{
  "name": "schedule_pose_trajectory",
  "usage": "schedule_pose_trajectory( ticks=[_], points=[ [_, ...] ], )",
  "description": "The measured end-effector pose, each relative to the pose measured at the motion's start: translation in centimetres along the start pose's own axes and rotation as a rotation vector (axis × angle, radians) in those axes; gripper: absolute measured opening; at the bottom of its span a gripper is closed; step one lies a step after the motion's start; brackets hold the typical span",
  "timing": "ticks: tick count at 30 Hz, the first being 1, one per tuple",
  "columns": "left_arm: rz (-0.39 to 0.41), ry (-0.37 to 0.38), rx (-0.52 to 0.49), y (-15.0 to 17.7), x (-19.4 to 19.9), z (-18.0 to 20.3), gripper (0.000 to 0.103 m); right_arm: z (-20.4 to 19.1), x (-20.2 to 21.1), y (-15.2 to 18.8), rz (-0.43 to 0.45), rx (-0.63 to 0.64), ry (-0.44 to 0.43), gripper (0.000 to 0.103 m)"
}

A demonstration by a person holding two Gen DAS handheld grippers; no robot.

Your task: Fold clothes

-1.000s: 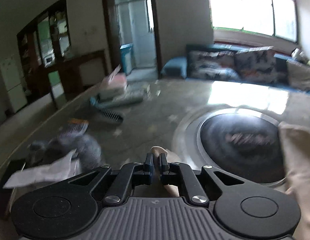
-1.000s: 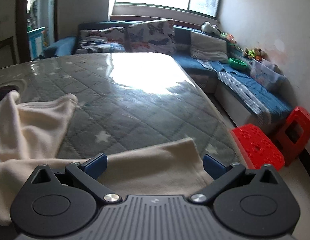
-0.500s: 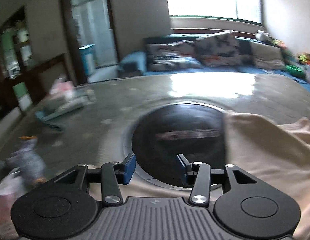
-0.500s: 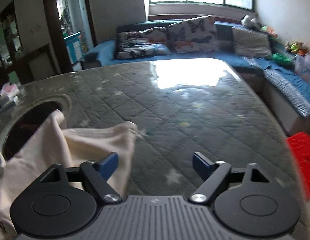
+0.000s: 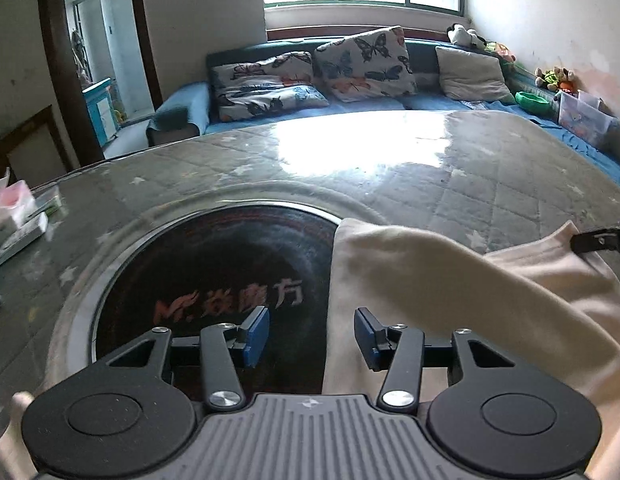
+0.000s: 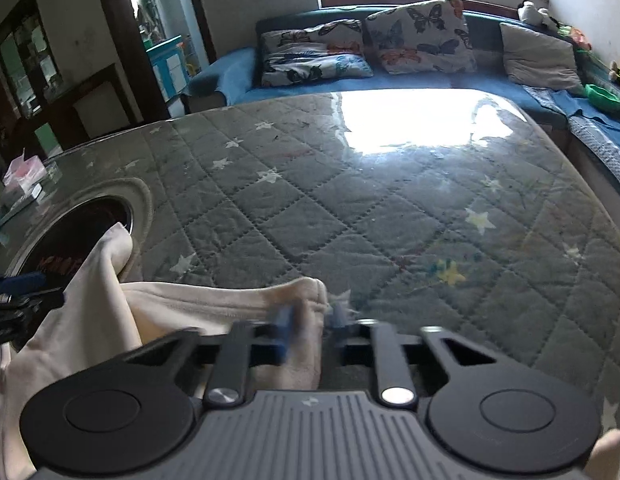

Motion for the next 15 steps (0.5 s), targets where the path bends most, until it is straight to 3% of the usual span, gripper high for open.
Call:
schedule_pose_trajectory(
  ticks=[6,11,15],
  points=[
    [0.000,0.004,-0.054,-0.3,-1.7,1.3,0.050,-0.3,0.3,-2.0,0.025,0.045,0.015,0.005],
    [0.035,-0.032,-0.096,-0.3,-2.0,1.7,0.030,-0.1,1.3,-5.6,0.120,0.064,0.058,0.004],
    [0.056,-0.096,-0.102,-0.8,-2.4,1.1,0.030,0.6,1.2,-8.2,0.192,0.067,0.126,0.004]
  ],
)
Point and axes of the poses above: each gripper's, at about its wrist camera, not at the fingertips, and x roughly against the way its jaws point, z to its right, y to its underside, the point moved 7 cm from there along -x, roughly the way its jaws point, and after that the axes turned 12 degrees about x, right-handed, at the moved point
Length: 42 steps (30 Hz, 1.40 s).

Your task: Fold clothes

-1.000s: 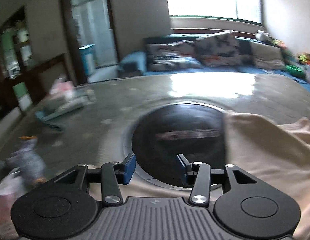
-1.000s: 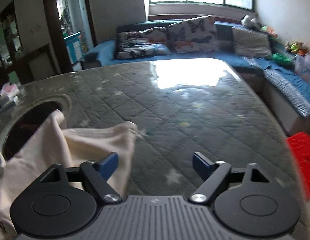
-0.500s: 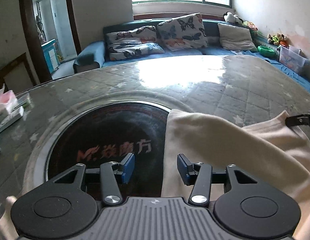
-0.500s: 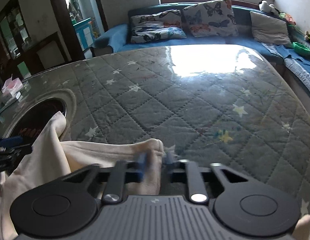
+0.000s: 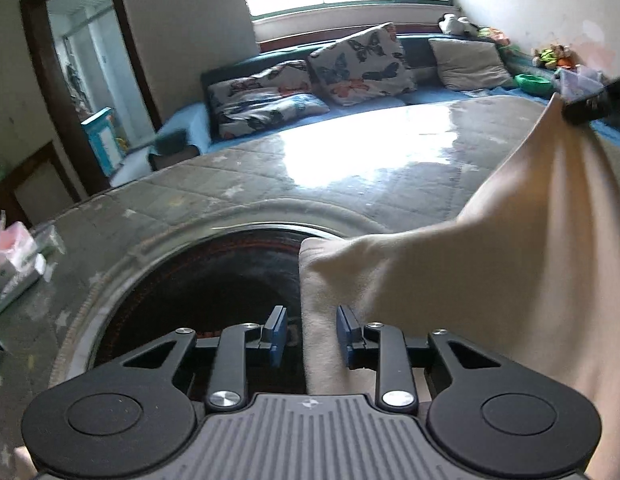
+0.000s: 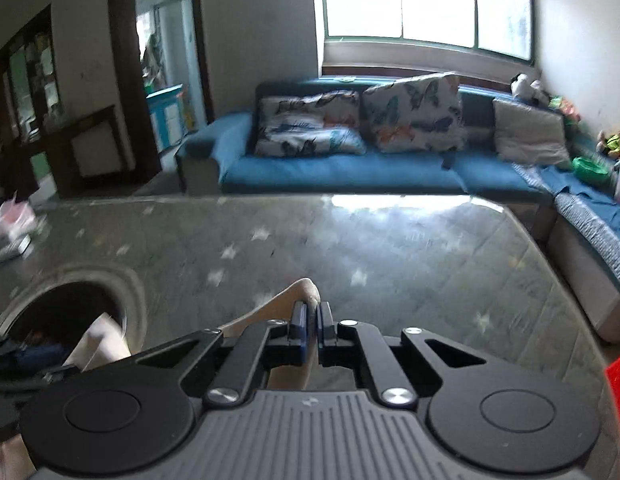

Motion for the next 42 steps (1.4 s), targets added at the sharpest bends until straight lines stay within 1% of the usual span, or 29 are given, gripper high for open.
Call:
schedule_pose_trajectory(
  ticks=[3,4,6,7,8,10,11,13,15,16,17,19,20,22,24,25,27,28,29,30,31,32,34,37,39,40,42],
  points=[
    [0.001,-0.057,0.009,-0.4,-0.5,-1.0,0.030,0.8,-2.0,0.5,-0.048,-0.024,0.029,0.006],
    [-0.002,-0.064,0.020,-0.6,-0.6,-1.4,0.032,0.9,-2.1,0.8,-0.058,-0.023,0.031,0.009],
    [-0.007,-0.072,0.043,-0.9,-0.7,-2.0,0.032,1.1,-2.4,1.5,-0.080,-0.021,0.033,0.016],
    [-0.004,-0.075,0.053,-1.1,-0.7,-2.2,0.032,1.1,-2.4,1.7,-0.084,-0.016,0.025,0.025],
    [0.001,-0.069,0.057,-1.3,-0.6,-2.2,0.033,1.1,-2.3,1.9,-0.089,-0.012,0.017,0.030],
    [0.013,-0.057,0.056,-1.8,-0.5,-1.8,0.036,0.6,-2.3,2.5,-0.107,0.009,0.003,0.033],
    [0.019,-0.050,0.055,-2.1,-0.5,-1.6,0.039,0.5,-2.4,2.8,-0.112,0.016,-0.006,0.033],
    [0.014,-0.044,0.059,-2.7,-1.0,-1.1,0.039,0.0,-2.9,3.3,-0.135,0.012,-0.045,0.034],
    [0.016,-0.035,0.088,-3.5,-1.4,-1.2,0.041,-0.4,-3.2,3.5,-0.146,0.006,-0.066,0.035],
    [0.013,-0.026,0.116,-3.9,-1.7,-1.5,0.047,-0.6,-3.5,3.6,-0.150,0.007,-0.080,0.036],
    [0.008,-0.011,0.149,-4.4,-1.9,-2.0,0.050,-0.7,-3.6,3.7,-0.151,0.007,-0.084,0.037],
    [-0.006,0.024,0.216,-5.3,-2.5,-2.9,0.050,-0.6,-4.0,3.4,-0.148,-0.007,-0.086,0.037],
    [-0.015,0.038,0.228,-5.5,-2.8,-3.1,0.050,-0.5,-4.2,3.3,-0.147,-0.014,-0.087,0.036],
    [-0.037,0.063,0.236,-5.8,-3.4,-3.2,0.050,0.0,-4.9,3.1,-0.151,-0.050,-0.096,0.035],
    [-0.053,0.069,0.226,-5.7,-3.9,-3.0,0.050,0.3,-5.5,3.1,-0.160,-0.079,-0.110,0.034],
    [-0.061,0.074,0.224,-5.6,-4.1,-2.9,0.050,0.3,-5.7,3.1,-0.161,-0.081,-0.112,0.031],
    [-0.078,0.102,0.227,-5.4,-4.4,-2.6,0.048,0.2,-6.0,3.2,-0.164,-0.073,-0.113,0.028],
    [-0.080,0.110,0.220,-5.3,-4.4,-2.4,0.045,0.1,-6.1,3.2,-0.166,-0.069,-0.112,0.025],
    [-0.080,0.113,0.211,-5.1,-4.5,-2.2,0.034,0.0,-6.3,3.3,-0.168,-0.064,-0.111,0.021],
    [-0.078,0.110,0.199,-5.0,-4.6,-2.0,0.027,0.1,-6.3,3.3,-0.166,-0.066,-0.109,0.017],
    [-0.075,0.104,0.186,-4.8,-4.6,-1.9,0.016,0.1,-6.4,3.2,-0.165,-0.068,-0.107,0.011],
    [-0.064,0.101,0.176,-4.7,-4.5,-1.7,0.010,0.1,-6.5,3.2,-0.163,-0.070,-0.105,0.009],
    [-0.031,0.097,0.174,-4.7,-3.9,-1.8,0.006,0.2,-6.1,3.0,-0.143,-0.069,-0.100,0.005],
    [0.079,0.067,0.208,-5.7,-2.1,-2.8,0.005,0.2,-5.2,2.4,-0.090,-0.056,-0.082,0.005],
    [0.132,0.049,0.239,-6.3,-1.3,-3.4,0.005,0.3,-5.3,2.2,-0.082,-0.059,-0.069,0.005],
    [0.137,0.036,0.241,-6.3,-1.3,-3.5,0.005,0.4,-5.3,2.1,-0.079,-0.060,-0.062,0.006],
    [0.118,0.024,0.227,-6.0,-2.0,-3.5,0.006,0.6,-5.4,2.0,-0.071,-0.063,-0.049,0.012]
  ],
)
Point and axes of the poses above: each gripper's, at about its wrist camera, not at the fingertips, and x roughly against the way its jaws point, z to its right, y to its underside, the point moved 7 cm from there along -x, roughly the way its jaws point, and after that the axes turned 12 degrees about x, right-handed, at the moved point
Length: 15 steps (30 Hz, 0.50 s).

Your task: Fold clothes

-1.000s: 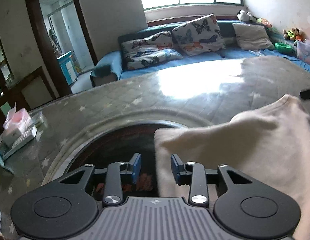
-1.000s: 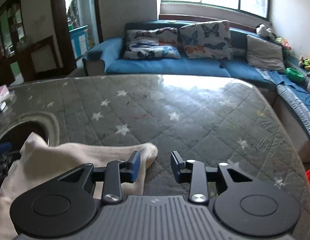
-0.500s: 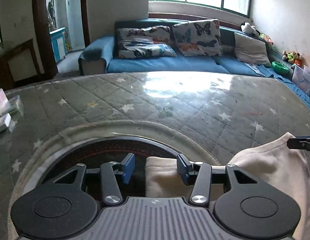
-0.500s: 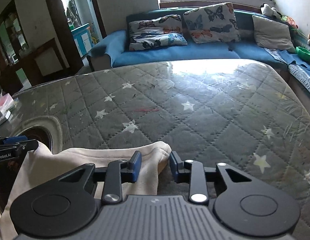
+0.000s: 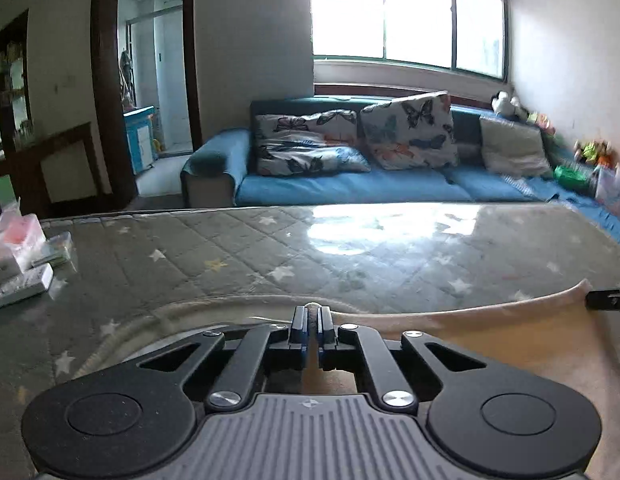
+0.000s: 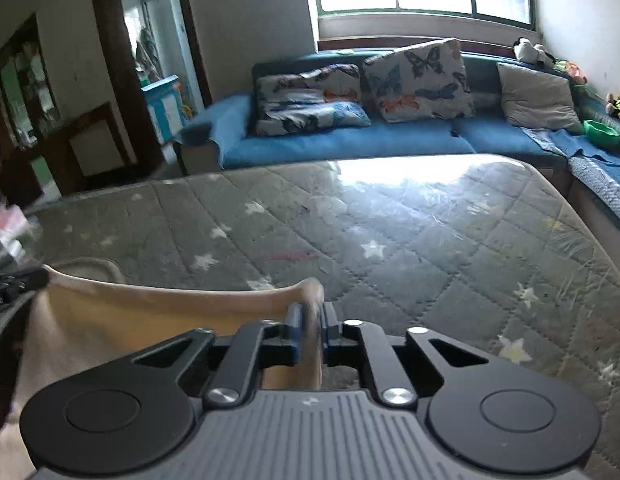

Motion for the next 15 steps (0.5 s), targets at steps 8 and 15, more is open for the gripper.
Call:
schedule_pose_trajectory(
  ticks=[8,15],
  points=[
    [-0.042,0.020,0.016,0.8,1.2,0.1,0.048,-0.8,1.3,0.3,-0.036,0.065,-0.020,0.036],
    [-0.117,0.163,-0.150,5.0,5.5,4.7,0.049,-4.2,4.5,2.8,-0.080,0.189,-0.152,0.041]
  ],
)
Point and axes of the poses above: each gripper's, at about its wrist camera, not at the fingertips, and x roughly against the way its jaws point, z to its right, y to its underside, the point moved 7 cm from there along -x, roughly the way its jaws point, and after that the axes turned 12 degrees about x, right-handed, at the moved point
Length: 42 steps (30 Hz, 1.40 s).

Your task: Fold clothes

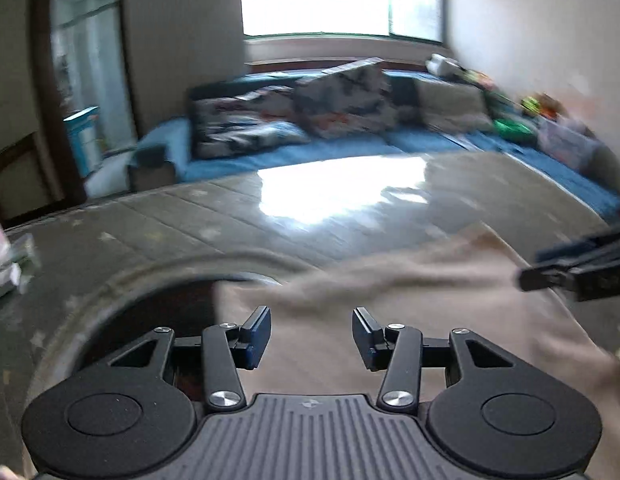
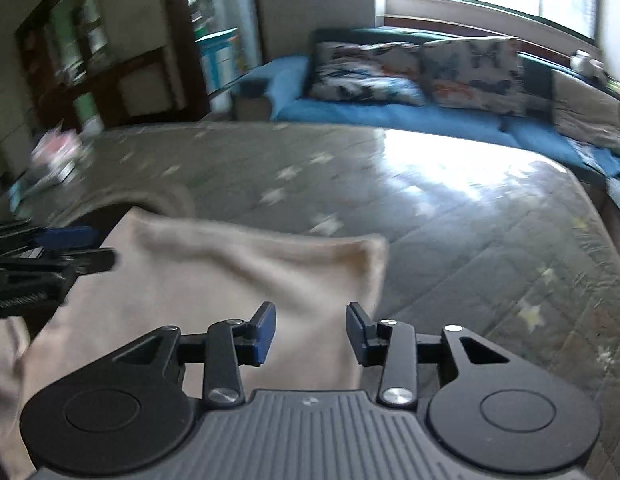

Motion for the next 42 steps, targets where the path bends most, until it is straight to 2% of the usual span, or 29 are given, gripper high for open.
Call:
schedule_pose_trajectory(
  ticks=[3,5,9,13,18,21,25,29,31,35,40,42],
  points=[
    [-0.030,0.020,-0.030,2.3,0.8,1.4,0.049,-2.1,0.9,1.2,-0.017,0.051,-0.032,0.041],
    [-0.041,0.026,-0.040,3.8,1.6,1.7,0.052,-3.5,1.5,2.0,-0.027,0.084,-0.053,0.042],
    [-0.051,0.015,-0.057,6.1,3.1,2.0,0.053,-5.5,2.5,4.3,-0.060,0.136,-0.056,0.044],
    [-0.033,-0.019,-0.037,7.0,4.4,0.6,0.058,-5.7,4.1,5.9,-0.069,0.165,-0.019,0.050],
    [-0.020,-0.013,0.020,7.9,5.5,-1.2,0.061,-6.0,5.4,7.4,-0.064,0.166,-0.005,0.050],
    [-0.010,-0.031,0.020,8.1,6.0,-2.1,0.070,-6.0,6.2,7.7,-0.044,0.153,-0.003,0.050],
    [-0.018,-0.051,0.021,7.9,6.4,-2.6,0.071,-5.3,7.5,7.3,0.004,0.104,0.013,0.050],
    [0.016,-0.047,-0.039,7.8,7.3,-1.4,0.071,-3.2,10.3,8.1,0.044,0.036,0.077,0.050],
    [0.028,-0.028,-0.073,7.9,7.8,-0.2,0.071,-1.5,11.1,9.4,0.029,-0.003,0.129,0.050],
    [0.032,0.046,-0.112,8.1,8.6,2.4,0.071,2.5,12.6,13.0,-0.008,-0.116,0.248,0.050],
    [0.011,0.157,-0.155,8.6,9.0,6.3,0.071,6.6,14.4,16.5,-0.048,-0.198,0.392,0.050],
    [0.001,0.206,-0.181,9.1,9.2,8.1,0.071,7.7,14.7,17.5,-0.053,-0.229,0.418,0.050]
  ],
)
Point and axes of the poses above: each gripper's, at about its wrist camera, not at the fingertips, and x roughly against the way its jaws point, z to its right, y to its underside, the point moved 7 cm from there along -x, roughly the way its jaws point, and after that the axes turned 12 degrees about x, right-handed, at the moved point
